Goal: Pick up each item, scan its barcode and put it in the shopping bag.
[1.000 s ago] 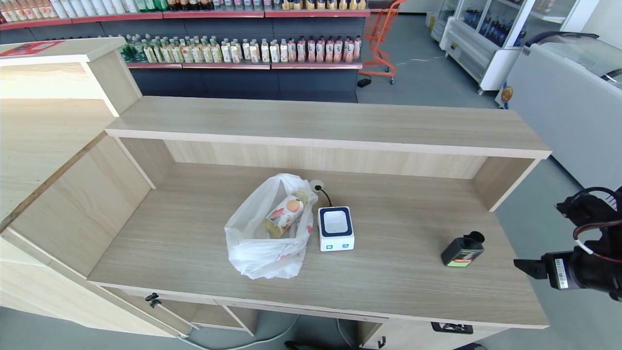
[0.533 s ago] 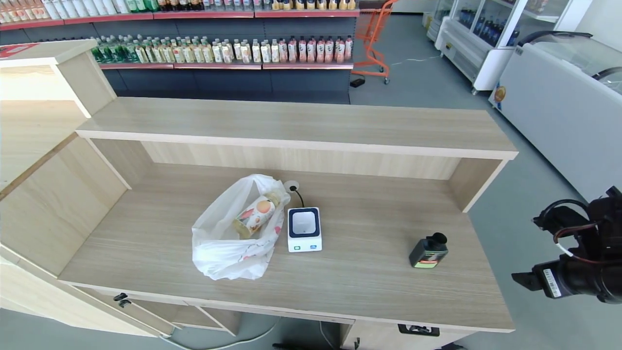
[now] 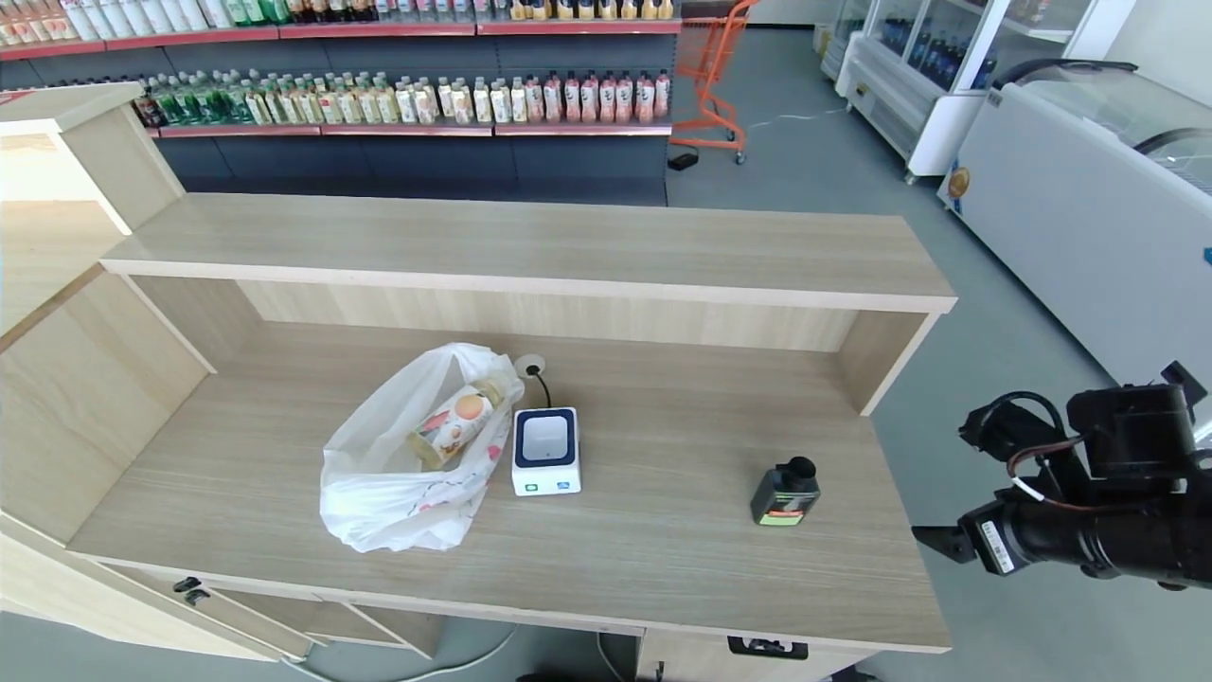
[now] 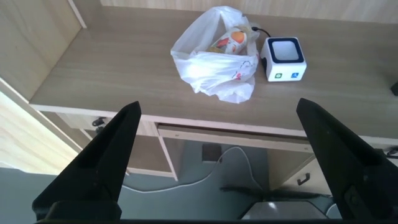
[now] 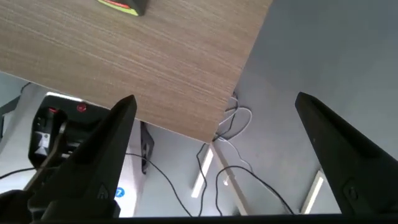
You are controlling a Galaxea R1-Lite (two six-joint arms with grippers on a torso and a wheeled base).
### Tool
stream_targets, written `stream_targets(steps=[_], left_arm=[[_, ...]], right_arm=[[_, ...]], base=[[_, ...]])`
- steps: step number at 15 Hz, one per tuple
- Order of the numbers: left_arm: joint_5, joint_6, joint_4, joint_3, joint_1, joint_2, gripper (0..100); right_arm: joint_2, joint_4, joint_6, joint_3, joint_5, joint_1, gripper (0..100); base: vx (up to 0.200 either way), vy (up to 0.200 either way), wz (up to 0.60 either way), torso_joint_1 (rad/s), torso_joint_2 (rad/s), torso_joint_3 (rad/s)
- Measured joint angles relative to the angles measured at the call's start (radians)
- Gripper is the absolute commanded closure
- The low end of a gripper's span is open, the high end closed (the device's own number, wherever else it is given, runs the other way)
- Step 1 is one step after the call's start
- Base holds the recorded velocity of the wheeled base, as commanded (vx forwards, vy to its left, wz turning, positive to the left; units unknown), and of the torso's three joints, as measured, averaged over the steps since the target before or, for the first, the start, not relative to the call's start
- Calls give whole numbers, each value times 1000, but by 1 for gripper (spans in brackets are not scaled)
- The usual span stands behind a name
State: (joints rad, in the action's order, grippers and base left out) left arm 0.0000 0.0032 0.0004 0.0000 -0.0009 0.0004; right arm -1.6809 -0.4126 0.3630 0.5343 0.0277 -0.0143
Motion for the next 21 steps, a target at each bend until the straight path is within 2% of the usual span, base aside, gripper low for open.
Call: stream_targets(steps=[5, 9, 15, 18, 21], left_arm=[[0, 0, 0, 0, 1, 0, 0], [0, 0, 0, 0, 1, 0, 0], [0, 0, 0, 0, 1, 0, 0], [0, 0, 0, 0, 1, 0, 0], [0, 0, 0, 0, 1, 0, 0]], right_arm=[[-84, -15, 134, 17, 52, -85, 0], [-172, -128, 247, 53, 54, -137, 0], [-302, -193, 268, 97, 62, -150, 0], [-346, -196, 270, 149, 144, -155, 0], [-384, -198, 317, 198, 157, -170, 0]], base=[[0, 0, 0, 0, 0, 0], [0, 0, 0, 0, 0, 0], [0, 0, 0, 0, 0, 0], [0, 0, 0, 0, 0, 0], [0, 0, 0, 0, 0, 0]])
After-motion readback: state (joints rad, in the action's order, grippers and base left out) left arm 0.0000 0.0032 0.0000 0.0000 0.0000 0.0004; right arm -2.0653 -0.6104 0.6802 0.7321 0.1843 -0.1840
